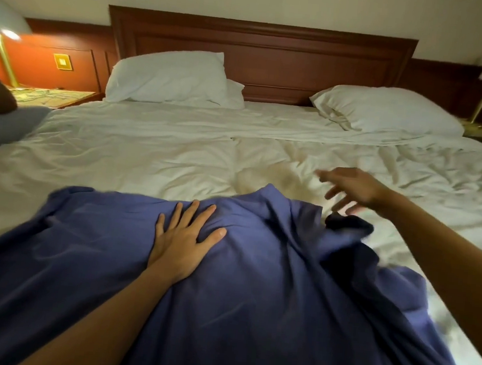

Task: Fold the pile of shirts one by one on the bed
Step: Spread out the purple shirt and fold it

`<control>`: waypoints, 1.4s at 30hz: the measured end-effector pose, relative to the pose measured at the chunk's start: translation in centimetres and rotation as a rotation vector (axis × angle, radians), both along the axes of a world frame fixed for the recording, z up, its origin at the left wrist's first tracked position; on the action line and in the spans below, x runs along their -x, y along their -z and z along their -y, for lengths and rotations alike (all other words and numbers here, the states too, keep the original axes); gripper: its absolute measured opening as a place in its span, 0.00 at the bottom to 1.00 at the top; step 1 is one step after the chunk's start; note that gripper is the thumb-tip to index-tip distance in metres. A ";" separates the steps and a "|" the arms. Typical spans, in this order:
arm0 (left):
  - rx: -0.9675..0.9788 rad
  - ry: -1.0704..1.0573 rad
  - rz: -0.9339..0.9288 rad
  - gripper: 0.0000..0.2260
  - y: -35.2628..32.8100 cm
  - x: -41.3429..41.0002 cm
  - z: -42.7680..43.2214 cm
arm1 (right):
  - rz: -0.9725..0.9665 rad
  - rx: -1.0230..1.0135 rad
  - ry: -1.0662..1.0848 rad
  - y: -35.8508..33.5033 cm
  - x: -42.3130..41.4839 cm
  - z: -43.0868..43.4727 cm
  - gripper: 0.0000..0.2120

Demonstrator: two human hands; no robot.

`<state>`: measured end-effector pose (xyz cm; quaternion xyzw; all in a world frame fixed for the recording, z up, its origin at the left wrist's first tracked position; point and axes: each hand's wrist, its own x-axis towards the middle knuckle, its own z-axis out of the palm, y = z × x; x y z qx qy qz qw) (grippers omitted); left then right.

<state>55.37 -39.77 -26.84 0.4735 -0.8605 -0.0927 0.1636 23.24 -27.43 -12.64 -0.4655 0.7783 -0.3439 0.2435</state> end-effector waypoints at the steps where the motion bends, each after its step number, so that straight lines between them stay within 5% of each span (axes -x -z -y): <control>1: 0.010 0.001 -0.001 0.36 0.1 0.0 0.0 | -0.200 -0.098 -0.014 0.1 -1.1 1.0 0.27; 5: 0.029 0.007 -0.011 0.36 0.4 -0.1 0.2 | -0.334 -0.431 -0.316 1.4 -5.6 3.0 0.34; 9: 0.040 0.001 -0.001 0.37 0.5 0.0 0.3 | -0.750 -0.187 -0.375 2.4 -6.6 2.2 0.12; 12: 0.051 -0.001 -0.012 0.39 0.6 -0.1 0.4 | -0.439 -0.025 -0.482 0.9 -6.3 1.3 0.10; 14: 0.058 -0.001 -0.017 0.39 0.6 0.0 0.4 | -0.150 -0.240 -0.578 -1.3 -5.8 1.2 0.17; 15: 0.057 0.000 -0.013 0.39 0.6 0.0 0.4 | -0.158 -0.411 -0.620 -2.3 -5.3 1.9 0.18; 18: 0.033 0.003 -0.027 0.38 0.6 -0.1 0.3 | -0.732 -0.675 -0.511 -4.4 -4.8 5.9 0.12; 21: 0.018 0.004 -0.046 0.37 0.9 0.0 0.5 | -1.203 -0.092 -0.053 -3.4 -3.9 9.1 0.14; 23: 0.019 0.002 -0.056 0.35 1.1 0.0 0.6 | -1.091 0.202 0.169 -1.4 -4.3 9.4 0.19; 29: 0.042 0.000 -0.059 0.35 0.9 0.0 0.4 | -0.755 -0.185 0.203 5.1 -3.4 8.1 0.39; 33: 0.052 -0.006 -0.053 0.35 1.0 0.0 0.4 | -0.901 -0.027 0.169 5.2 -2.0 8.2 0.29; 35: 0.062 -0.006 -0.048 0.35 1.1 0.1 0.5 | -0.774 -0.003 0.034 4.0 -3.1 9.8 0.24; 39: 0.055 0.000 -0.045 0.36 1.1 0.0 0.5 | -0.879 -0.310 -0.005 3.6 -6.7 13.5 0.30; 42: 0.043 0.002 -0.048 0.36 1.0 0.0 0.3 | -0.972 -0.365 0.042 4.9 -7.9 14.6 0.24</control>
